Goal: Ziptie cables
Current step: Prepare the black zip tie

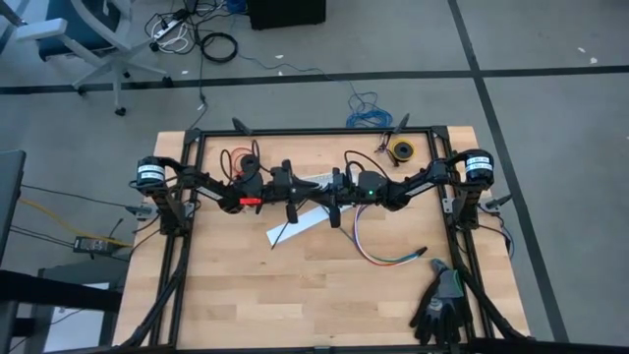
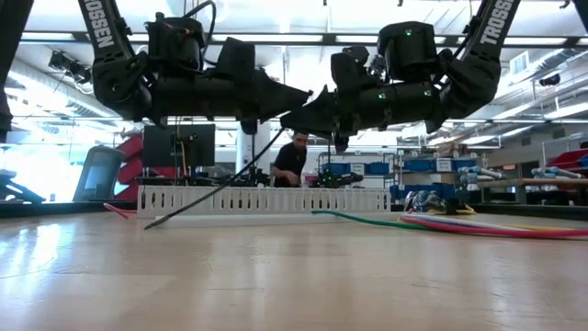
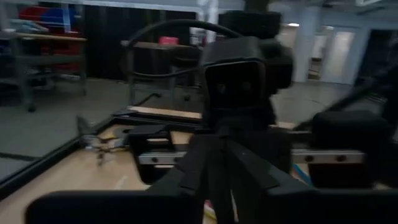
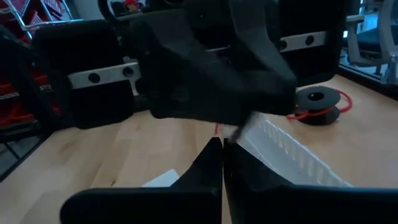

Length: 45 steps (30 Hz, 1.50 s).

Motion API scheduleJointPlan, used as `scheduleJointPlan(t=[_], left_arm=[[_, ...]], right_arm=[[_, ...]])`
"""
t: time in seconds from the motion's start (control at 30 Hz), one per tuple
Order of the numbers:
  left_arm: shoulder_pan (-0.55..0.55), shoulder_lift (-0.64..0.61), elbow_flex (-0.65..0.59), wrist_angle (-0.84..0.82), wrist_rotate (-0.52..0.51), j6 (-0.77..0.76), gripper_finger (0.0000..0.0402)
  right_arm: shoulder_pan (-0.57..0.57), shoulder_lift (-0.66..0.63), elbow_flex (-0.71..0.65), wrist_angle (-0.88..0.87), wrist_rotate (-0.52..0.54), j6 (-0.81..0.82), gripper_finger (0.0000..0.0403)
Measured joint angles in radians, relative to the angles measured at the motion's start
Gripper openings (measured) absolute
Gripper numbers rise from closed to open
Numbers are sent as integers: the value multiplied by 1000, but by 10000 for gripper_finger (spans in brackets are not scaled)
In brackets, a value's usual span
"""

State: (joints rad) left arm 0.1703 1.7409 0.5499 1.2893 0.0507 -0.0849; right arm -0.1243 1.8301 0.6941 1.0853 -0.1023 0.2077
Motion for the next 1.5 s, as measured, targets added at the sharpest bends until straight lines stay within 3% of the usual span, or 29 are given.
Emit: scheduleJointPlan(t=[0.2,0.37,0.47,0.7,0.9,1.27,1.5], left_arm=[[1,-1,0,-5,8,8,135],[1,-54,-36,1,0,57,146],[1,-105,-83,-4,-44,63,146],[-54,-132,-112,-155,-203,131,145],[-99,-130,-81,-261,-398,180,141],[-141,-130,23,-476,-699,237,140],[-160,-130,67,-510,-836,295,140]], right_arm=[[0,0,0,-7,1,0,0],[-1,-3,-16,-12,15,3,0],[-4,-17,-41,-13,79,18,0],[-4,-32,-36,-11,196,19,0],[-4,-33,-3,-12,291,23,0],[-2,-33,87,-61,297,55,0],[-1,-33,134,-122,297,57,0]])
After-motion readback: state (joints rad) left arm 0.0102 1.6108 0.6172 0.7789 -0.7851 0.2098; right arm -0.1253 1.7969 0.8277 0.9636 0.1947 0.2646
